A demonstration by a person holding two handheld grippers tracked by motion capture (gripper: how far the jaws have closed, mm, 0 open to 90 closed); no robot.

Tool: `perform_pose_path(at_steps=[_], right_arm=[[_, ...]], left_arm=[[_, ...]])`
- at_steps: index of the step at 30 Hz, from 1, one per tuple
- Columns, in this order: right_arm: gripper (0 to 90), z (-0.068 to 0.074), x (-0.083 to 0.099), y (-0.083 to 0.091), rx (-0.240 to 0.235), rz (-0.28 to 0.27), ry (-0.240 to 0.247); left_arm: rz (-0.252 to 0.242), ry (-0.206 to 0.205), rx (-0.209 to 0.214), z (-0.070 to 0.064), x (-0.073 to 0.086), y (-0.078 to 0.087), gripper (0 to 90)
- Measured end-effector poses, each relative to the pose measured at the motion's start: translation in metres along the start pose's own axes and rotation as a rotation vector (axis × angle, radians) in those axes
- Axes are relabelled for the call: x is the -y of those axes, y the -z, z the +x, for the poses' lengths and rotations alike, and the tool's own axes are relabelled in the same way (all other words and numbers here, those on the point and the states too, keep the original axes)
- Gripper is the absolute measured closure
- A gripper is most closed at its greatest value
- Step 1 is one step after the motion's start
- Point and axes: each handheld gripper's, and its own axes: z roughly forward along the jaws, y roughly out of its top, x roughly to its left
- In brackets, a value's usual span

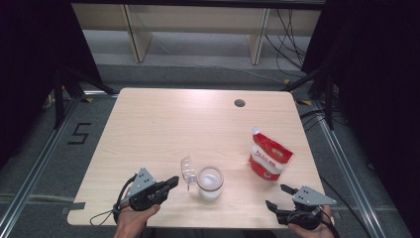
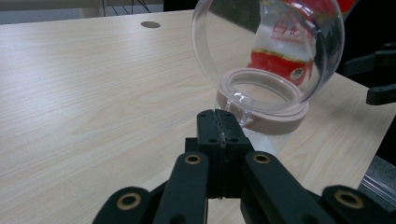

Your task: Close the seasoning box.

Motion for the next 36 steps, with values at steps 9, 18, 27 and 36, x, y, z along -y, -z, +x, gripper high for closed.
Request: perform_pose_path(at_steps=[9,18,27,36], right_arm=[[24.4,0.0,0.001,0.0,0.003,0.003,-0.004],[24.5,0.0,0.0,-0.001,-0.007,0.001,0.006],[24.7,0.0,0.001,-0.002,-0.014,-0.004,0.005],[24.8,0.001,0.0,-0.001,-0.013,0.0,0.001]], left_arm=[[-0.012,-0.004,0.026,-0.004,-0.006,-0.002,89.2],[-0.016,-0.021,0.033,-0.005,-0.011,-0.004,89.2],[-0.016,0.002,0.044,-0.006,-0.013,-0.011,88.9],[-0.005,-0.016,0.037,-0.006,-0.016,-0.013,88.5]])
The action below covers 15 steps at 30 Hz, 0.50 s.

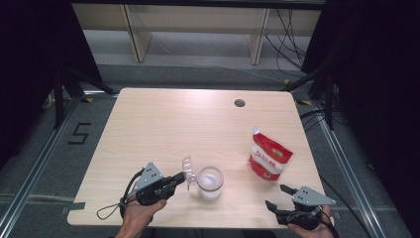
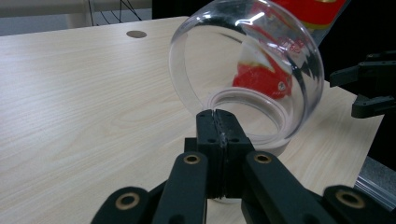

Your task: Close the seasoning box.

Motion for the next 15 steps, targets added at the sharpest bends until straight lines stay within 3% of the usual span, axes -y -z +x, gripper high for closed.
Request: perform_pose_path(at_steps=[6,15], right_arm=[[24.8,-0.0001,0.0,-0.0001,-0.003,0.003,0.005],[25.0,0.0005,0.0002,-0.0004,-0.003,0.006,-0.001]], left_arm=[[0.001,0.012,-0.003,-0.0004,-0.0005,-0.0008,88.4],[-0.009,-0.008,0.001,0.0006,-0.0019,-0.002,88.2]])
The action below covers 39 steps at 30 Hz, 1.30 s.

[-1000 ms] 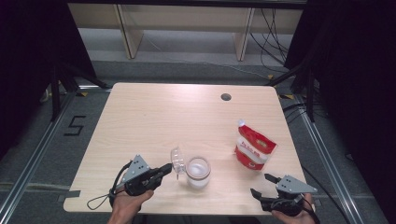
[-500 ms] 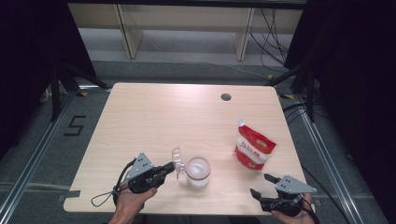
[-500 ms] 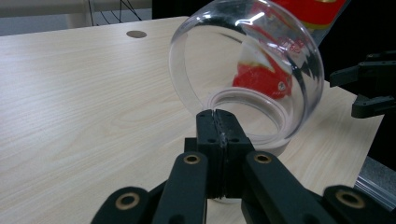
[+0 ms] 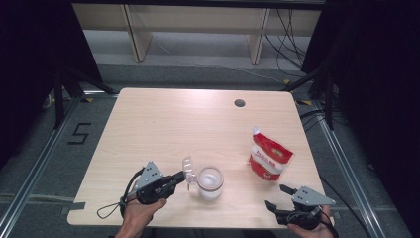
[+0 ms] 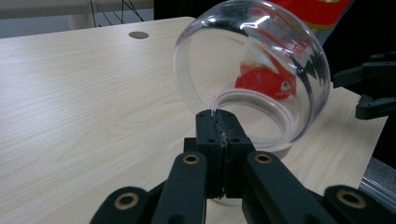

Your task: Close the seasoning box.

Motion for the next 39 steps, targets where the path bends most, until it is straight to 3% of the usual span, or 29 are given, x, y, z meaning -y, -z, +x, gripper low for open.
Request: perform_pose_path(at_steps=[12,13,19,23,34,37,39], right_arm=[[25.0,0.001,0.0,-0.001,0.006,-0.003,-0.001],[25.1,0.0,0.0,-0.001,0.009,-0.007,0.007],[25.1,0.001,0.0,0.0,0.006,0.004,-0.005],[25.1,0.0,0.0,0.0,0.01,-0.007,0.012],[25.0,0.0,0.0,-0.001,-0.007,-0.008,-0.006],[25.0,-0.001,0.0,0.0,0.004,-0.004,0.002],[25.1,0.0,0.001,0.0,0.007,-0.005,-0.016]], left_arm=[[0.008,-0.003,-0.015,-0.005,-0.001,-0.002,87.8],[0.011,-0.017,-0.009,-0.004,-0.002,-0.002,87.7],[0.009,-0.022,-0.006,-0.006,-0.003,-0.004,87.5],[0.006,-0.022,-0.003,-0.007,-0.003,-0.006,87.3],[0.017,-0.035,0.009,-0.01,-0.005,-0.01,86.6],[0.012,-0.019,0.011,-0.013,-0.007,-0.011,86.2],[0.005,-0.036,0.024,-0.013,-0.008,-0.011,84.4]])
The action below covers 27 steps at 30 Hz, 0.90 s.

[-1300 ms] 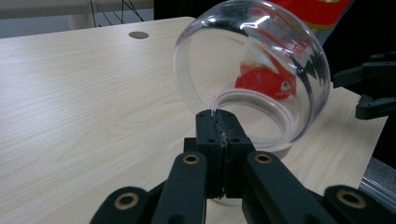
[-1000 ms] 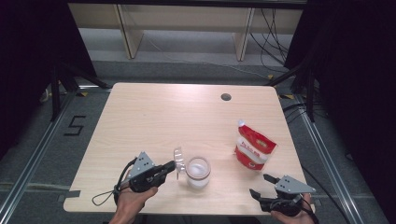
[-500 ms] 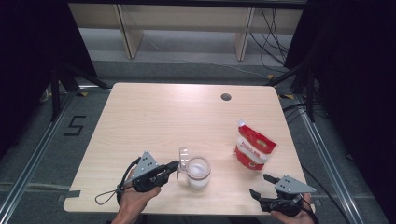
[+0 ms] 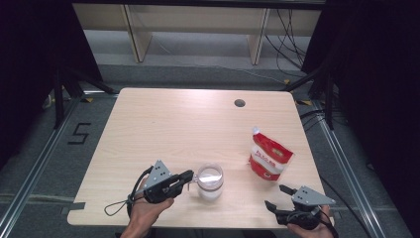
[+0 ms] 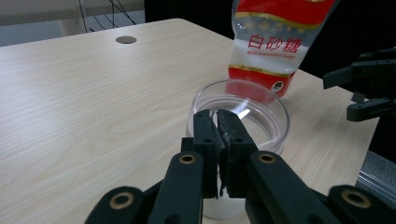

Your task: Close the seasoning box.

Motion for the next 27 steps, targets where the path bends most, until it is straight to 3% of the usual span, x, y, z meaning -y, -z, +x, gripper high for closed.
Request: perform_pose_path(at_steps=[2,3,8,15,17,18,21,22,24,25,27], right_arm=[[25.1,-0.002,0.0,0.0,0.001,-0.011,0.024],[25.0,-0.001,0.0,0.0,-0.009,-0.001,0.011],[25.0,-0.003,0.0,-0.001,-0.007,-0.017,0.024],[25.3,-0.003,0.0,0.0,-0.02,-0.002,0.003],[25.3,-0.003,-0.001,0.0,-0.025,-0.016,0.006],[25.2,-0.003,-0.001,0.0,-0.027,-0.017,0.006],[24.5,-0.004,-0.001,0.002,-0.018,-0.016,0.002],[24.1,-0.002,-0.001,0.003,-0.02,-0.007,-0.029],[23.6,-0.006,-0.002,0.002,-0.016,-0.037,0.024],[23.3,-0.005,-0.002,0.002,-0.025,-0.034,0.01],[22.9,-0.005,-0.002,0.002,-0.022,-0.039,0.004]], left_arm=[[-0.004,0.009,0.003,0.0,-0.001,0.002,81.0],[-0.008,0.015,0.005,0.001,0.0,0.002,78.4],[0.01,0.053,-0.009,0.006,0.003,0.009,56.7],[0.028,0.062,0.006,0.004,0.013,0.013,48.3],[0.037,0.047,0.012,0.005,0.015,0.014,46.7],[0.032,0.078,0.009,0.004,0.017,0.013,45.6],[0.056,0.051,0.0,0.003,0.019,0.016,41.2],[0.065,0.047,-0.004,0.003,0.02,0.016,39.2],[0.059,0.054,0.001,0.002,0.023,0.016,37.4],[0.064,0.07,0.0,0.001,0.024,0.016,36.6],[0.084,0.048,-0.011,0.0,0.026,0.018,35.6]])
